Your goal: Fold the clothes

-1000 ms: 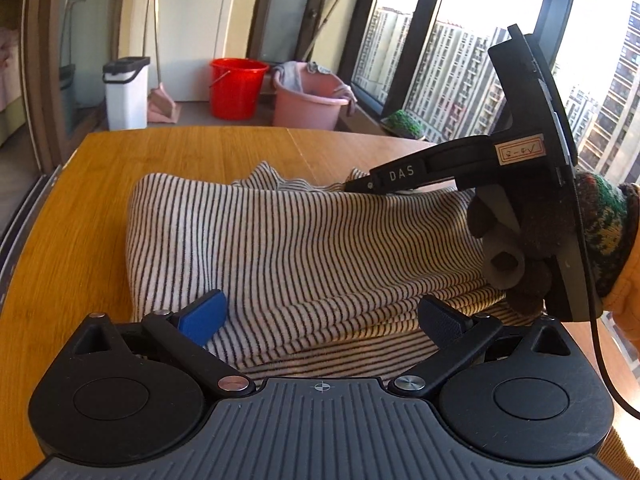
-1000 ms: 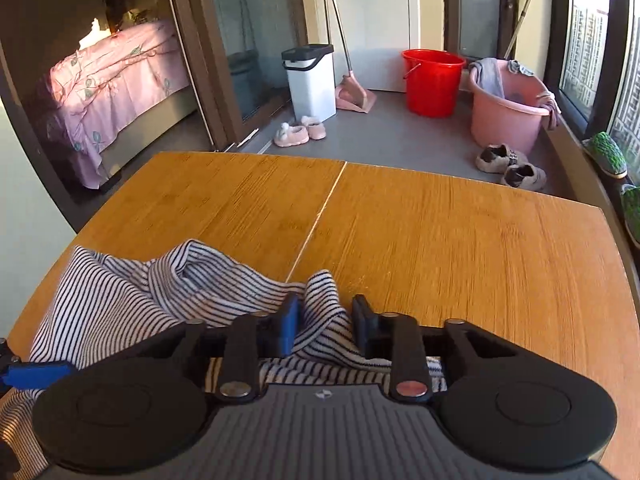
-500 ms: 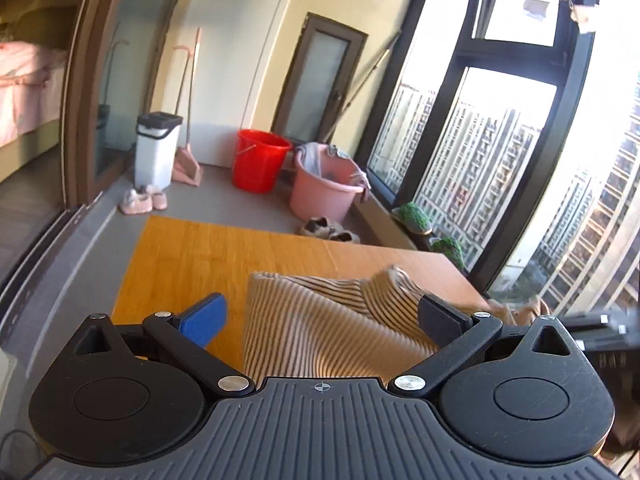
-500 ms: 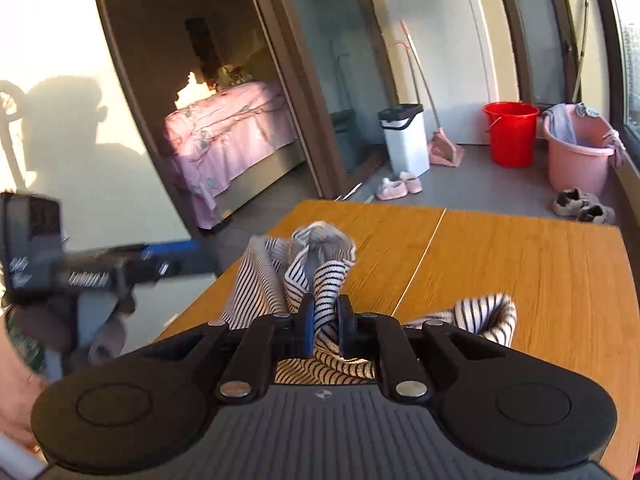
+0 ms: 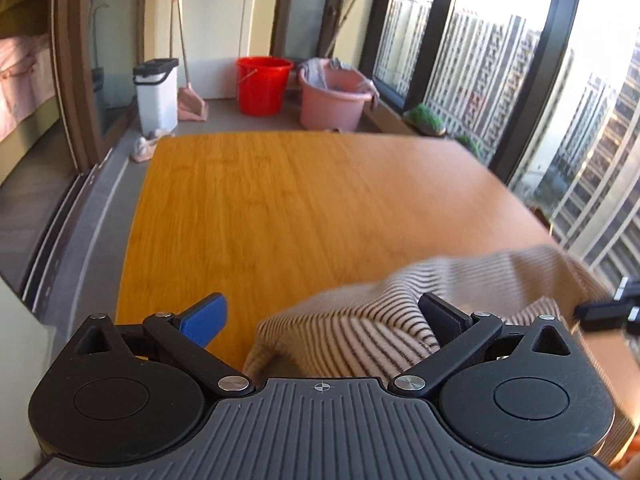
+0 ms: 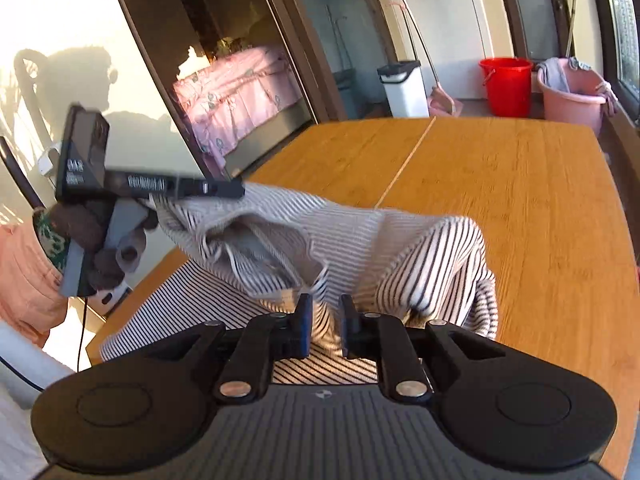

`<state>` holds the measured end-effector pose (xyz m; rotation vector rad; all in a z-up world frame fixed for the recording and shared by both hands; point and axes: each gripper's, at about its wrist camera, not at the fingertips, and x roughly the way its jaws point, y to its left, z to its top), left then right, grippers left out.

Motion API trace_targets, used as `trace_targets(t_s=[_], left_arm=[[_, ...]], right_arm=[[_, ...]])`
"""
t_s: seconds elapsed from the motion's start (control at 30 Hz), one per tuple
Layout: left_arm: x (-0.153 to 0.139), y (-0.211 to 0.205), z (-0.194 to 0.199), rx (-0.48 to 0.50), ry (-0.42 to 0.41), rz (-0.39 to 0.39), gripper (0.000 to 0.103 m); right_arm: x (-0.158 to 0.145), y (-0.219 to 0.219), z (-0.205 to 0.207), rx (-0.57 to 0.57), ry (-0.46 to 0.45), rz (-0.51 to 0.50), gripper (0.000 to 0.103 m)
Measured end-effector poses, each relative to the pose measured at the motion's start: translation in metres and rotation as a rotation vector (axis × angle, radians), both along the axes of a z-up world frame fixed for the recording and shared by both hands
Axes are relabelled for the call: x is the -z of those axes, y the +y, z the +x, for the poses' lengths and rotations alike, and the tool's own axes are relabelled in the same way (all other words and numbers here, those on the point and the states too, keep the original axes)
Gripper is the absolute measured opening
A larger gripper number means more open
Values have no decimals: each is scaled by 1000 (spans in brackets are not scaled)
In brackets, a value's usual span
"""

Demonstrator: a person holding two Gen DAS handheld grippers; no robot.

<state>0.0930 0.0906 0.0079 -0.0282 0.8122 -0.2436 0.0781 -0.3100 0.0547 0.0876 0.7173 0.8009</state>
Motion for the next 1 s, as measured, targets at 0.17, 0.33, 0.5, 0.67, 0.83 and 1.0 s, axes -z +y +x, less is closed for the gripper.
trace_targets(t_s=[0.17,0.33,0.5,0.67,0.83,1.0], left_arm=[[2,11,-22,22,26,19,103],[-22,17,-32,13,-52,-110,103],[-5,27,-21,-21,51,-280,95],[24,41,3,-72,195,-448,86],[37,36,17,-25,250,-439,86],[35,31,41,2,213,-377,82]], right_arm=[[-26,-17,11,105,-95,24,14],[13,2,25,106,16,-136,20],[15,-7,19,112,49,-156,20],[-6,-24,26,226,42,-76,71],[27,-24,66,248,247,25,62],[53,-7,99,232,317,66,40]])
